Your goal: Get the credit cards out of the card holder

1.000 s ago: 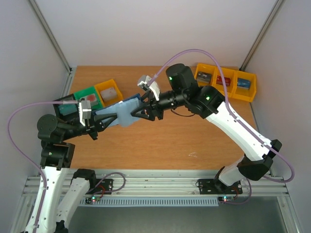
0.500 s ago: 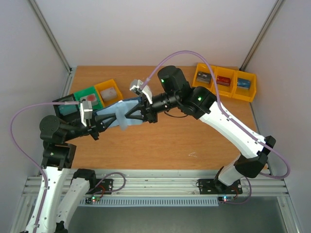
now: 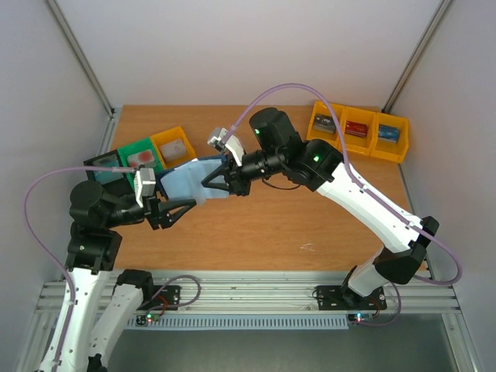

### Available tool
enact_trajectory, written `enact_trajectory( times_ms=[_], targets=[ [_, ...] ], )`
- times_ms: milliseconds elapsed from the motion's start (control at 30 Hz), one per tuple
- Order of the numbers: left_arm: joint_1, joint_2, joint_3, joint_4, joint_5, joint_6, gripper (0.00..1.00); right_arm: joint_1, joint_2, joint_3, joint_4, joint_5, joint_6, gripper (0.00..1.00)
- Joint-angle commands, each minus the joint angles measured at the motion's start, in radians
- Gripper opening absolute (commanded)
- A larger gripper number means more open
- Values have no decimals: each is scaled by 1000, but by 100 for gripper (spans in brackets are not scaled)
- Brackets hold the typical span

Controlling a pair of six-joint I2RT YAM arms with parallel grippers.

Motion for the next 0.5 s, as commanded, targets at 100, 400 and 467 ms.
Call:
enact_trajectory(
  times_ms=[100,400,467],
  targets=[
    [-67,50,6,-20,-130,48,62,11,10,45,12,51,43,1],
    [-98,62,-2,9,-173,22,0,-3,-33,1,37,-48,13,24],
    [-97,57,-6,30,-167,-19,0,-32,-52,-22,30,-52,17,37]
  ],
)
